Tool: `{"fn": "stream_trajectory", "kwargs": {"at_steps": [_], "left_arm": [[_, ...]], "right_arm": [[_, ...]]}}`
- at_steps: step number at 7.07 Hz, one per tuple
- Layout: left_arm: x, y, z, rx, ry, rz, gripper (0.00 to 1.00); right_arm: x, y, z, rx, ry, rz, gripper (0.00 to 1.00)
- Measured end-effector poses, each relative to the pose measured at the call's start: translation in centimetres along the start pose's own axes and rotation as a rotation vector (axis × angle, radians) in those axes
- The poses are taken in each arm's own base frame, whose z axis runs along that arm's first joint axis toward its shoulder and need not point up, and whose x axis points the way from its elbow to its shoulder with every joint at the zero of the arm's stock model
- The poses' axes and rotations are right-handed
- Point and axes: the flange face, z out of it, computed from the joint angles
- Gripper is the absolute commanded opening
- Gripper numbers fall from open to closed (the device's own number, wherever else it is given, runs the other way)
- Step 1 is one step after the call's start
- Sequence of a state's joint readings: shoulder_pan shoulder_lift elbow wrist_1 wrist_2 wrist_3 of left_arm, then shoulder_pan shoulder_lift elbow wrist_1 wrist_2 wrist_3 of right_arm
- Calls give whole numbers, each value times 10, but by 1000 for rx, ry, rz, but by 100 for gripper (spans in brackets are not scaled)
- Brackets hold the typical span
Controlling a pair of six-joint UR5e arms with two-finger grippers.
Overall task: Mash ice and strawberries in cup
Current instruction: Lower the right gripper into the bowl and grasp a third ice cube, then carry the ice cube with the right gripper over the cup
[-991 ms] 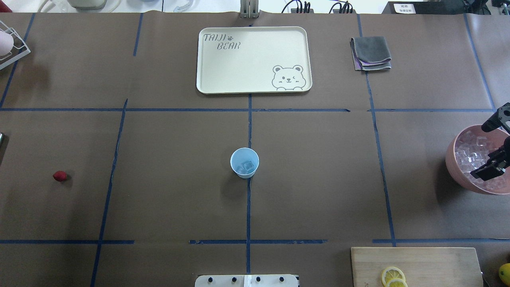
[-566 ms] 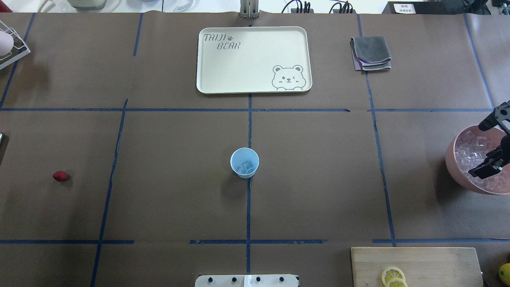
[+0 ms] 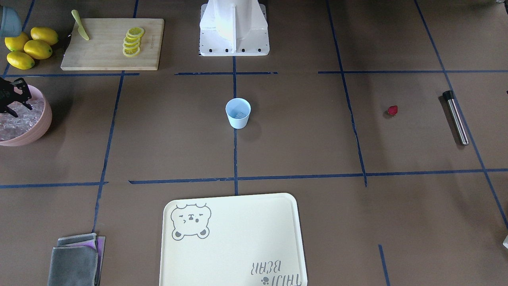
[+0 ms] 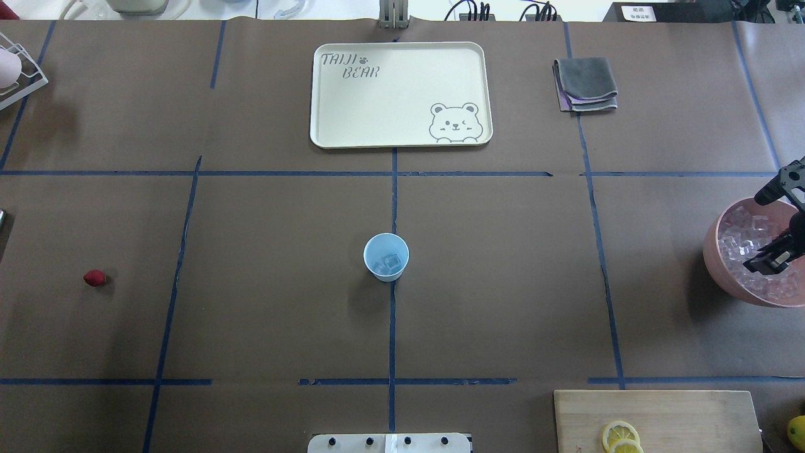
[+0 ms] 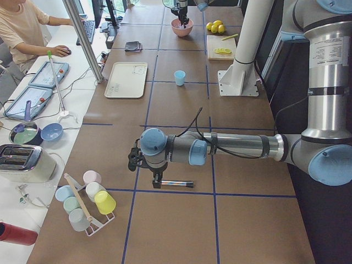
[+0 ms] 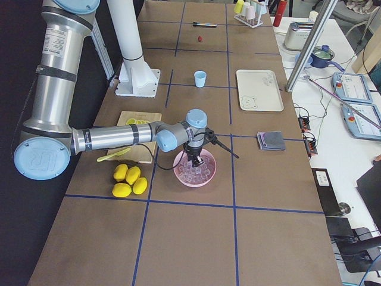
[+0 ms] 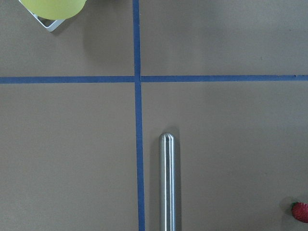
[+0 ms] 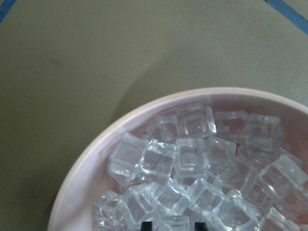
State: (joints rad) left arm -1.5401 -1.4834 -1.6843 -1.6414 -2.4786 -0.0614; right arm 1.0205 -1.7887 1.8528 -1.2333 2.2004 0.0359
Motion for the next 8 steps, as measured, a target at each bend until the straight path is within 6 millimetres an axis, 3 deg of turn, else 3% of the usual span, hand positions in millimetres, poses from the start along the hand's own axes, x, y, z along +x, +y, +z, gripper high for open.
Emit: {"fn": "stream_trajectory", "kwargs": {"at_steps": [2, 4, 5, 6, 8], "left_arm": [[1, 0, 0, -1, 13, 0, 100], [2, 0, 0, -1, 16, -1, 100], [2, 0, 0, -1, 16, 0, 100], [2, 0, 0, -1, 16, 0, 100], [2, 1, 0, 1, 17, 4, 100]], "right_arm": [[1, 0, -12, 19, -5, 12, 0], [-13, -22, -67, 109, -41, 119, 0], [-34, -49, -95, 165, -76, 247, 0], [-66, -86, -112, 201, -134, 399, 0], [-168, -168, -123, 208, -265, 647, 0]]}}
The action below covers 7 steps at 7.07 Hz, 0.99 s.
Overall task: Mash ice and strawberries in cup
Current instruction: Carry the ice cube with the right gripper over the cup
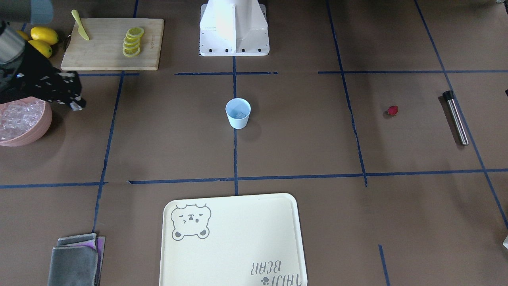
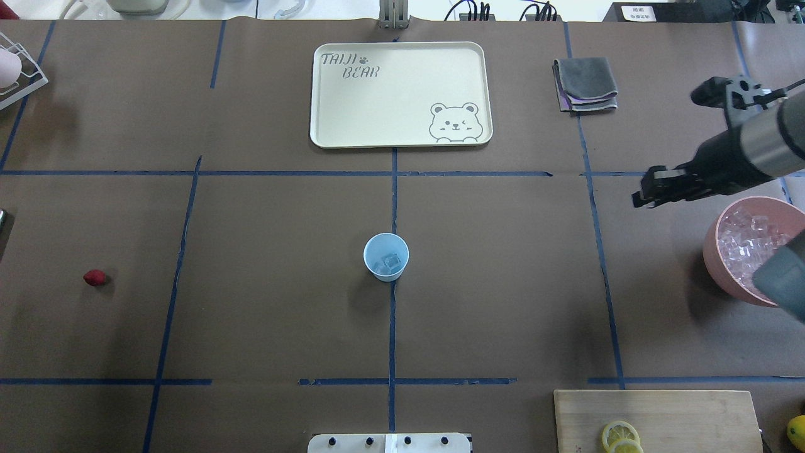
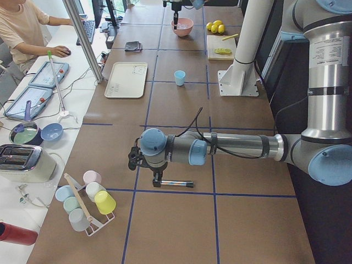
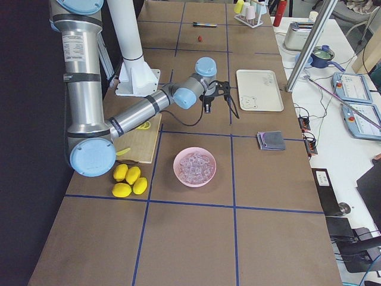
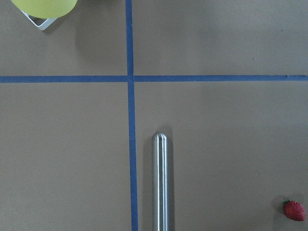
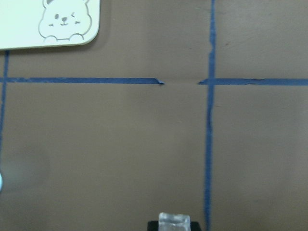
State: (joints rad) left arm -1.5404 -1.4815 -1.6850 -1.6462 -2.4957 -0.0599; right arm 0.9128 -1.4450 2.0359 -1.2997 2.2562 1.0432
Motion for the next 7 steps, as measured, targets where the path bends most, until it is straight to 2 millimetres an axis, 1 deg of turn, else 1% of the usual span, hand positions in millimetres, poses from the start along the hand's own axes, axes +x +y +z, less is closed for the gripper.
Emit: {"fn": "stream_trajectory", "kwargs": {"at_steps": [1, 2, 3, 4, 5, 6, 7], "left_arm": [[-2, 4, 1, 7, 3, 10, 100], [-3, 11, 3, 30, 9, 41, 100], [-5, 21, 5, 62, 21, 86, 100], [-2, 31, 10, 78, 53, 126, 100], [10, 35, 17, 76, 98, 138, 100], [22, 36, 23, 74, 133, 132, 100], [31, 37, 29, 72, 153, 133, 100]], "right_arm": [[-61, 9, 23, 2, -30, 87, 0], [-120, 17, 50, 6, -53, 158, 1], [-172, 22, 78, 7, -68, 209, 1], [-217, 31, 107, 9, -71, 235, 1], [-250, 46, 131, 11, -69, 243, 1], [-276, 55, 151, 16, -62, 253, 2], [-299, 56, 169, 21, -51, 261, 23]]}}
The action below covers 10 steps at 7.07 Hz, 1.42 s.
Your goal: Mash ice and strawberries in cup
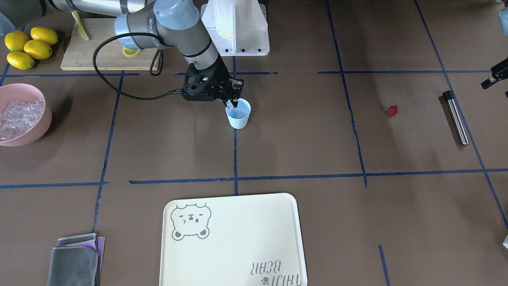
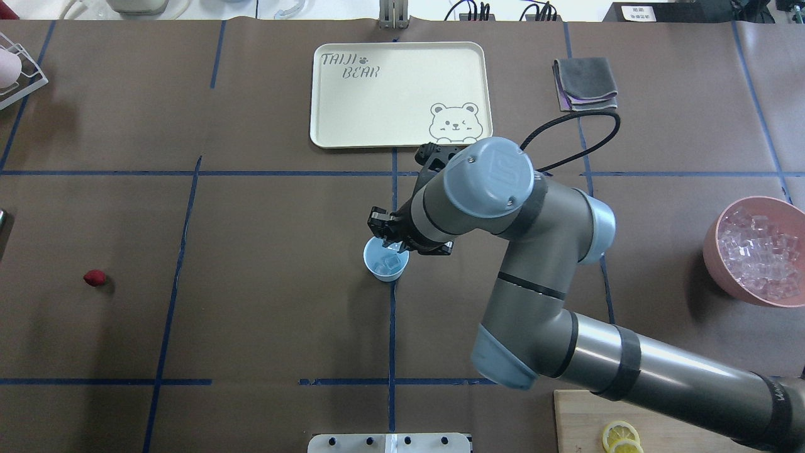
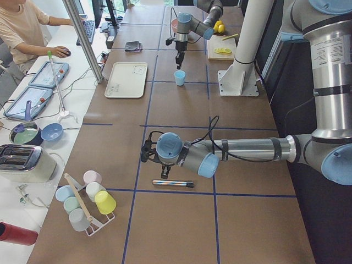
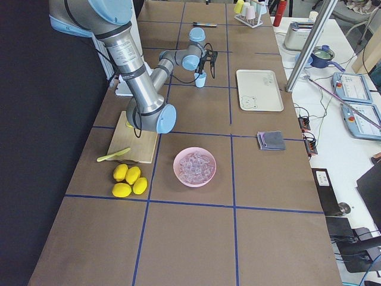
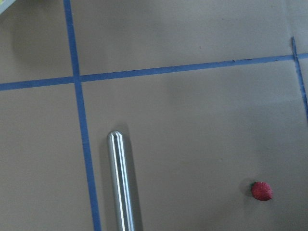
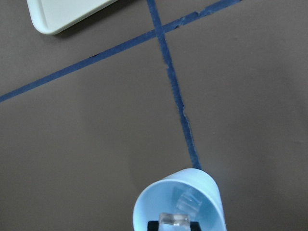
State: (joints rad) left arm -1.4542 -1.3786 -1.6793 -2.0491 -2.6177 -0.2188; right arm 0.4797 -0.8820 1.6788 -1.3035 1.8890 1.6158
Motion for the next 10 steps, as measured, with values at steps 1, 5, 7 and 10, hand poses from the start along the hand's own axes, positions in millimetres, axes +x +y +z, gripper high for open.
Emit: {"fn": "stream_trajectory", "kwargs": {"at_steps": [1, 5, 7, 10], "left_arm": [[4, 1, 4, -3, 9, -17, 100], [58, -4, 58, -19, -8, -204, 100], [88, -3, 99, 19, -85, -237, 100], [145, 15, 173, 25, -181, -263, 100]], "right_arm": [[-7, 4, 11, -1, 10, 0, 61], [-5, 11, 6, -10, 2, -12, 100], [19, -10, -38, -11, -38, 0, 100], [119, -72, -103, -26, -14, -34, 100]]}}
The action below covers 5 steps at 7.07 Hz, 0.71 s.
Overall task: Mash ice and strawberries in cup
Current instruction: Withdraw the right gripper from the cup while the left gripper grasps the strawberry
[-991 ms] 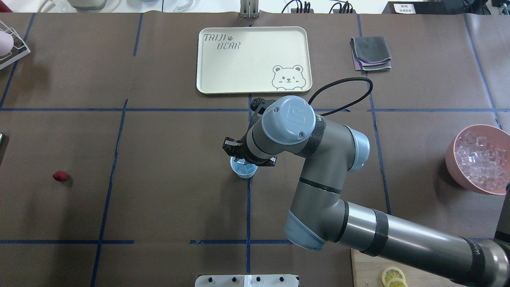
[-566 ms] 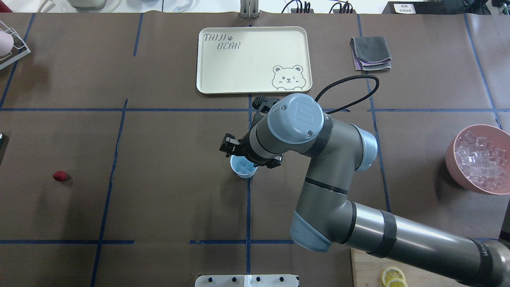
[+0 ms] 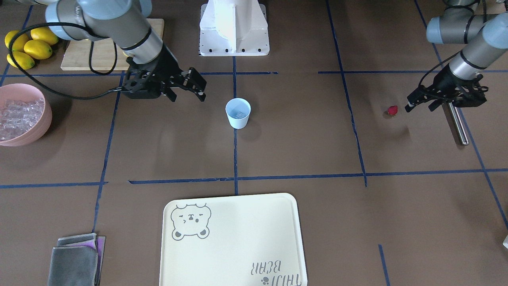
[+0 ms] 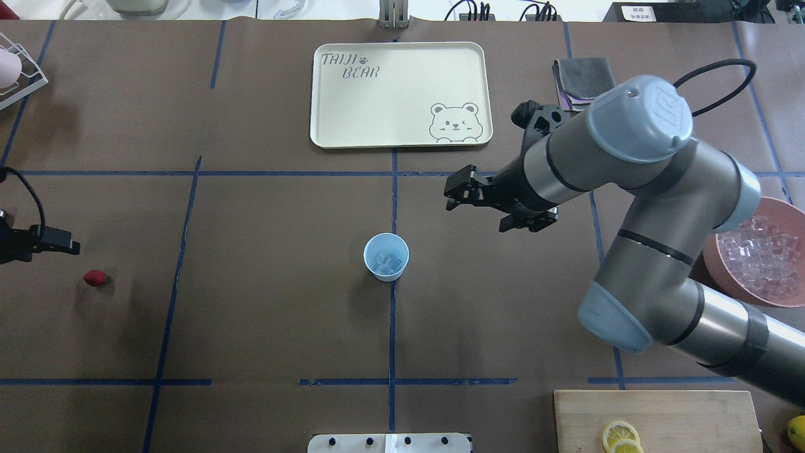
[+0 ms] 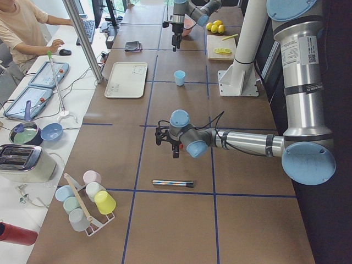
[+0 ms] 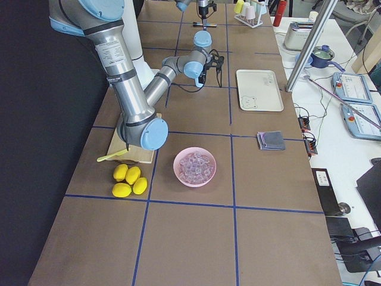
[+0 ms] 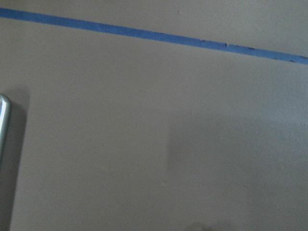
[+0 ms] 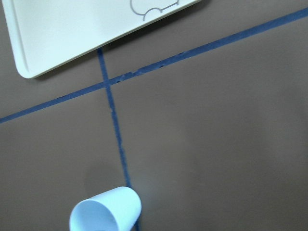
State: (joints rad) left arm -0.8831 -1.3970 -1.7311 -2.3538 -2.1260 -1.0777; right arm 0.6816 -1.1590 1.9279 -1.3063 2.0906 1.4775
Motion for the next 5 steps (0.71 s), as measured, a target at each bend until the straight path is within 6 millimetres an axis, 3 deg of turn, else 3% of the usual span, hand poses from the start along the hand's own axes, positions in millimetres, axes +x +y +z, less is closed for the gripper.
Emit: {"fn": "stream_trajectory", "kwargs": {"at_steps": [2, 4, 5], "left_arm": [[21, 19, 23, 5, -31, 5, 98], [29, 30, 35, -3, -42, 24, 92], [30, 33, 37, -7, -43, 30, 64]], "right_arm": [[37, -11, -3, 3, 39, -40, 100], [47, -12, 0, 4, 53, -44, 100], [49, -12, 1, 4, 56, -43, 100]]}}
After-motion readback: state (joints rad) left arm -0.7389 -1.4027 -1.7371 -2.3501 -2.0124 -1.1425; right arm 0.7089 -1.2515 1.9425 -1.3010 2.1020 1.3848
